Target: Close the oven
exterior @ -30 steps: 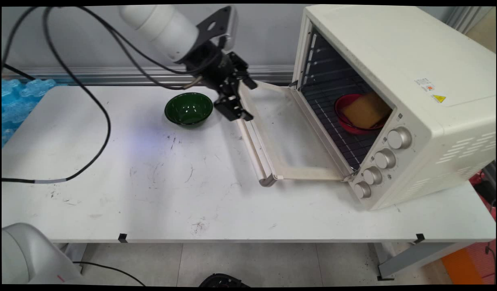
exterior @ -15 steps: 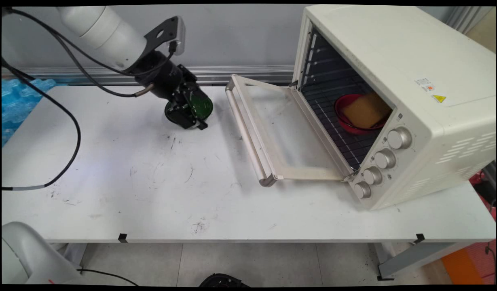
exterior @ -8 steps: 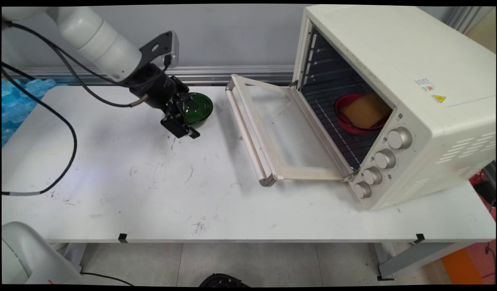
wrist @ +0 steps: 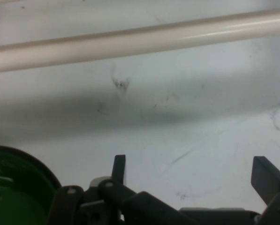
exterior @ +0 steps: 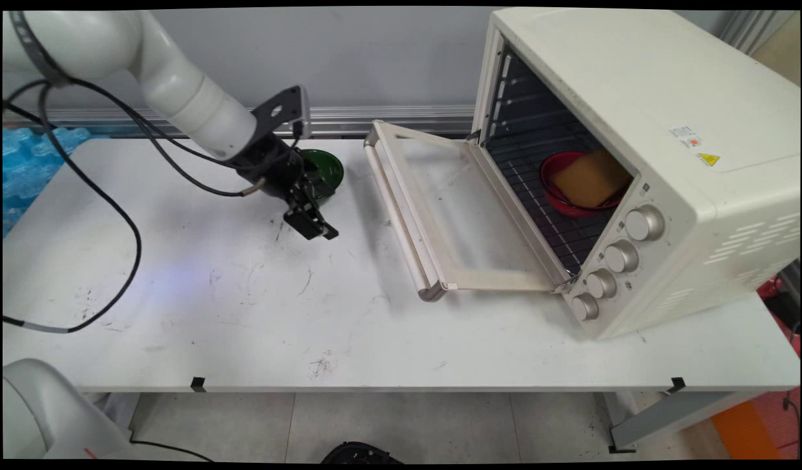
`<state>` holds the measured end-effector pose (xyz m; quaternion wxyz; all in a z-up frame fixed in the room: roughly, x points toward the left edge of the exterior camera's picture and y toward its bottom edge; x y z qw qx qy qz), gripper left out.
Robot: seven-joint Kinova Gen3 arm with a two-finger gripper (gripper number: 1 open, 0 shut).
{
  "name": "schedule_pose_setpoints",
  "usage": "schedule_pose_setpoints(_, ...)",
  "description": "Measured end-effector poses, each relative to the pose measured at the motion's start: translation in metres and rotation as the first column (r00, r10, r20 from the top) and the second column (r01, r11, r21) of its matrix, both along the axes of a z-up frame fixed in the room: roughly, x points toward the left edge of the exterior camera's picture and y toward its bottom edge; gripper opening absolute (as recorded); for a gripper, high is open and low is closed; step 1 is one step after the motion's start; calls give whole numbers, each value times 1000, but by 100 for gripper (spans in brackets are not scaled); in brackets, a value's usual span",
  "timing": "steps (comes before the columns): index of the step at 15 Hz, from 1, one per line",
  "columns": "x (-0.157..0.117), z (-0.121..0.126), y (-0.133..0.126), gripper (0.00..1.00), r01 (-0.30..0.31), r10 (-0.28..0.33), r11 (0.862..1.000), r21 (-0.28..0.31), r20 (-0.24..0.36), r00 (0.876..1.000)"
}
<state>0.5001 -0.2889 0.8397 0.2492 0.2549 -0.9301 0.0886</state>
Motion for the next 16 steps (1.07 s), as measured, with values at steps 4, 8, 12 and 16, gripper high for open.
schedule_pose_setpoints(4,-10,-23,-12,100,-20,20,1000,-1,-17,1000)
schedule_pose_setpoints(8,-20,-43,-24,100,-29,28,1000,-4,-37,999)
schedule_pose_setpoints(12,-30,-60,-35,100,-28,27,1000,-7,-51,998)
schedule_pose_setpoints(16,-40,-74,-45,100,-31,29,999,-17,-69,997)
